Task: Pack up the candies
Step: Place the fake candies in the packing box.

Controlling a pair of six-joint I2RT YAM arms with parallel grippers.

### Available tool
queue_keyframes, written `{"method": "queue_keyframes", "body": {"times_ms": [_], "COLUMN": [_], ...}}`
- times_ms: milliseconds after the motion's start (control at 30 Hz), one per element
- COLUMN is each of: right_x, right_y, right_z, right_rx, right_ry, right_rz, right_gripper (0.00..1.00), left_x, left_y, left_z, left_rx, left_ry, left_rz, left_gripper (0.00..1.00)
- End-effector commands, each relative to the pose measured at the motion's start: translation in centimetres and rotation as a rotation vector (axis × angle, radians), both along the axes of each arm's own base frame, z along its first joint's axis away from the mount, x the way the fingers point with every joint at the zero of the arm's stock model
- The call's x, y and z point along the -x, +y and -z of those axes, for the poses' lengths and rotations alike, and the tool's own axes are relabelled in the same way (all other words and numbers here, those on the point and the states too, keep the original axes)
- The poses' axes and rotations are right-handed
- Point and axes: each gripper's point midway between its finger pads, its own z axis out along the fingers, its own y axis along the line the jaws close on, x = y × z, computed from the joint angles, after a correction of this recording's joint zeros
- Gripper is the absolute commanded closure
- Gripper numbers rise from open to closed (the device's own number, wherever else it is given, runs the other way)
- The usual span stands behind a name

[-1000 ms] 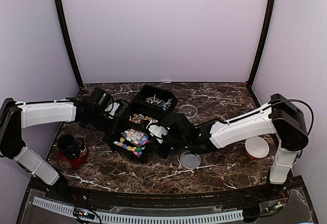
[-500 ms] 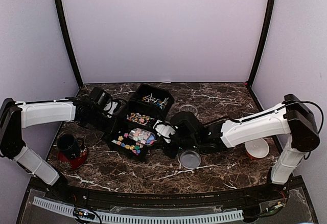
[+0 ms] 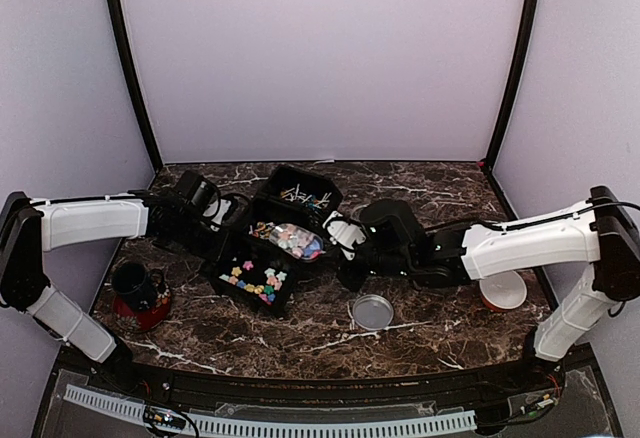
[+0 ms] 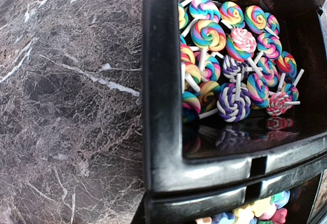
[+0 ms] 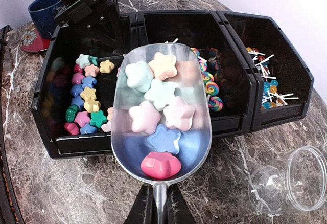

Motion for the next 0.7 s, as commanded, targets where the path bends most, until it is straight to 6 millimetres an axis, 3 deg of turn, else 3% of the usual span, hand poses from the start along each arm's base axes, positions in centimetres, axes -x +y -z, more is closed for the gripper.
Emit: {"method": "queue_keyframes", "body": {"times_ms": [0, 667], "right_x": [-1.0, -5.8], "right_y": [-0.9, -9.4], "right_z": [-3.1, -5.5], "right_rx": [-0.074, -0.022], "right_ry": [-0.057, -0.1], "right_rz": [0.037, 0.287], "right_gripper": [1.0, 1.0], "left_x": [-3.0, -3.0], "left_y": [-2.7, -2.9], "left_z": [-6.6, -6.2], "left_rx": [0.171, 0.169], "left_ry": [-0.193, -0.178], "left_rz": [0.025, 0.032], "left_gripper": [1.0, 1.0]}}
